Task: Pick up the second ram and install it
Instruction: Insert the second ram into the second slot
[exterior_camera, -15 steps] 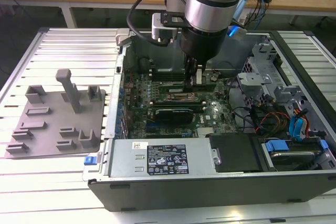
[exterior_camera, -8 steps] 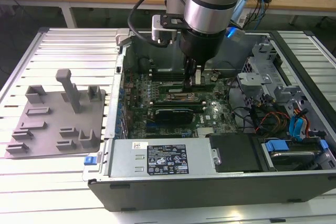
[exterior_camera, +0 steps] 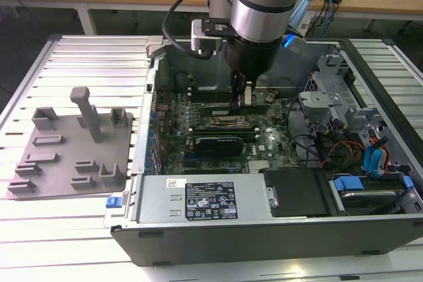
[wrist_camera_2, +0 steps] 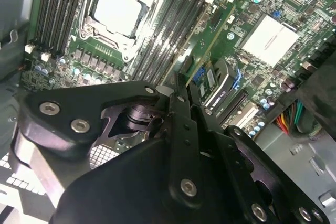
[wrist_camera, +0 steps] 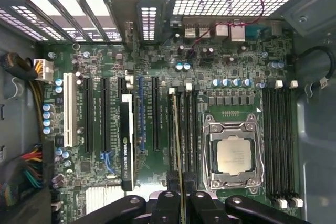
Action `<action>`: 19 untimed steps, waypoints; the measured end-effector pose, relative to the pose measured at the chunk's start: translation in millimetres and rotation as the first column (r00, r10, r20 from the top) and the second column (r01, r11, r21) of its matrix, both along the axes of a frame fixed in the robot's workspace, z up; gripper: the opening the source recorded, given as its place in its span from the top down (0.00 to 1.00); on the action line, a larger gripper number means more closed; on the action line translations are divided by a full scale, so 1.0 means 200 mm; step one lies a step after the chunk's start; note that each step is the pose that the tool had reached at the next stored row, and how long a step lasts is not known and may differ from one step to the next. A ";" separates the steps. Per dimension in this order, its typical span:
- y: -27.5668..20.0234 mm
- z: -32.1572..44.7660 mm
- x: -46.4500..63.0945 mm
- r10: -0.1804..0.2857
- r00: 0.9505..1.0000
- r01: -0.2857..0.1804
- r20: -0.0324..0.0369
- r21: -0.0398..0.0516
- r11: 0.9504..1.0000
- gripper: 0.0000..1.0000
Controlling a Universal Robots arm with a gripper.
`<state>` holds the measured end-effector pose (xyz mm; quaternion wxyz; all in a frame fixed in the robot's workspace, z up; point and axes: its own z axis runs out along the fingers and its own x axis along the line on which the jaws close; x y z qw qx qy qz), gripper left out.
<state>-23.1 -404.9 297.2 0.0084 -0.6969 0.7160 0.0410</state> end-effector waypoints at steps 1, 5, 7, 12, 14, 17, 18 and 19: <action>0.007 -0.006 0.00 0.000 1.000 0.000 0.000 0.000 1.000 0.89; 0.026 -0.047 0.00 0.000 1.000 0.000 0.000 0.000 1.000 0.89; 0.026 -0.062 0.00 0.000 1.000 0.000 0.000 0.000 1.000 0.89; 0.026 -0.085 0.00 0.000 1.000 0.000 0.000 0.000 1.000 0.89; 0.026 -0.099 0.00 0.000 1.000 0.000 0.000 0.000 1.000 0.89; 0.027 -0.121 0.00 0.000 1.000 0.000 0.000 0.000 1.000 0.89; 0.027 -0.126 0.00 0.000 1.000 0.000 0.000 0.000 1.000 0.89; 0.027 -0.133 0.00 0.000 1.000 0.000 0.000 0.000 1.000 0.89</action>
